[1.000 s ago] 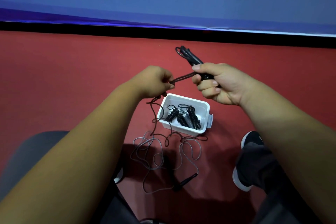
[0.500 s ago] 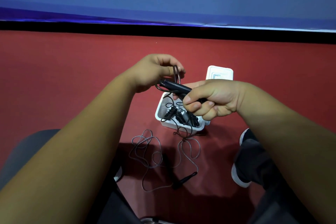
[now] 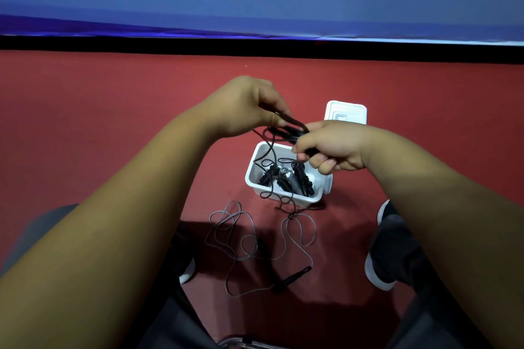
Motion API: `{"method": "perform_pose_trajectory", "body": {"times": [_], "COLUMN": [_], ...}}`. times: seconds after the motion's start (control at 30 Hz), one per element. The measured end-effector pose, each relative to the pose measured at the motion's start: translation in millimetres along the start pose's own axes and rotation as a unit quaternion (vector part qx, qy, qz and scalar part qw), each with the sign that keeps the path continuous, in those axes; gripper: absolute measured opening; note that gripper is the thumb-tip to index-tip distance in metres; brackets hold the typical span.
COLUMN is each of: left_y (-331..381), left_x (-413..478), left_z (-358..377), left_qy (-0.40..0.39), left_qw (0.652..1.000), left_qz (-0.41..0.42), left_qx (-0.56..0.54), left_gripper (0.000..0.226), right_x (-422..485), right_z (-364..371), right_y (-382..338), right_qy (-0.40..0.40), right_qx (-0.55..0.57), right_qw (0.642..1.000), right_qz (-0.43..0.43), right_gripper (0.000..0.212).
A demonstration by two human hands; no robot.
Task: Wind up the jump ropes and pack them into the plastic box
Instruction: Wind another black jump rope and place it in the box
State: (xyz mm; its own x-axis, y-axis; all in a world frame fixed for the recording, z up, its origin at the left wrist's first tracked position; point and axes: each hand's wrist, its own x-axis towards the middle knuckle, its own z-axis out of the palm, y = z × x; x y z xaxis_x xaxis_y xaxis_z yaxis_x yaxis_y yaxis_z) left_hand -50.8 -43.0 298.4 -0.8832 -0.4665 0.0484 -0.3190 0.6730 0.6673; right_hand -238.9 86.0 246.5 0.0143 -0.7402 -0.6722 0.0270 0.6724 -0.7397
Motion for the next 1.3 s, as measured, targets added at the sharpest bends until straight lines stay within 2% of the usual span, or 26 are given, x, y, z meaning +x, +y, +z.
{"method": "perform_pose_trajectory", "body": {"times": [0.1,0.17,0.3,0.4,0.47,0.5,0.57,0.67,0.73,0.8,0.9,1.07,1.13,1.3], "left_y": [-3,-5,-11,-13,-10,-6,1,7,3,-1,-3,-5,-8,-19], "left_x": [-2,-3,-1,2,4,4,5,3,4,3,-1,-4,-5,-7], "left_z": [0,5,14,23,28,30,32,30,26,21,11,4,2,-5], "left_qy": [-0.056,-0.088,-0.059,-0.025,-0.006,0.006,0.039,0.042,0.027,0.005,-0.041,-0.082,-0.093,-0.108], "left_qw": [0.993,0.990,0.985,0.980,0.977,0.980,0.984,0.940,0.919,0.914,0.938,0.964,0.969,0.977], "left_qz": [-0.008,-0.051,-0.114,-0.141,-0.147,-0.153,-0.173,-0.185,-0.156,-0.129,-0.096,-0.116,-0.117,-0.138], "left_qx": [0.101,0.097,0.112,0.141,0.156,0.130,-0.009,-0.283,-0.362,-0.384,-0.329,-0.226,-0.199,-0.124], "left_gripper": [0.027,0.028,0.013,0.015,0.021,0.024,0.027,0.023,0.019,0.020,0.025,0.034,0.032,0.023], "right_x": [10,13,8,4,6,8,12,14,13,11,7,-4,-9,-16], "right_z": [-9,-12,-1,5,3,2,-2,-3,-3,-4,-8,-11,-10,-7], "right_y": [-2,-2,-7,-12,-14,-15,-14,-14,-15,-17,-20,-27,-29,-29], "right_qy": [0.072,0.101,0.061,0.040,0.058,0.073,0.102,0.111,0.108,0.102,0.086,0.044,0.020,0.001], "right_qx": [0.020,0.038,0.102,0.142,0.193,0.215,0.248,0.271,0.275,0.283,0.307,0.324,0.319,0.280], "right_qw": [0.996,0.992,0.988,0.981,0.971,0.965,0.953,0.945,0.944,0.943,0.936,0.933,0.935,0.947], "right_qz": [-0.039,-0.060,-0.102,-0.128,-0.129,-0.131,-0.141,-0.148,-0.147,-0.146,-0.151,-0.152,-0.153,-0.160], "right_gripper": [0.019,0.019,0.007,0.027,0.046,0.051,0.049,0.042,0.038,0.035,0.033,0.025,0.019,0.019]}}
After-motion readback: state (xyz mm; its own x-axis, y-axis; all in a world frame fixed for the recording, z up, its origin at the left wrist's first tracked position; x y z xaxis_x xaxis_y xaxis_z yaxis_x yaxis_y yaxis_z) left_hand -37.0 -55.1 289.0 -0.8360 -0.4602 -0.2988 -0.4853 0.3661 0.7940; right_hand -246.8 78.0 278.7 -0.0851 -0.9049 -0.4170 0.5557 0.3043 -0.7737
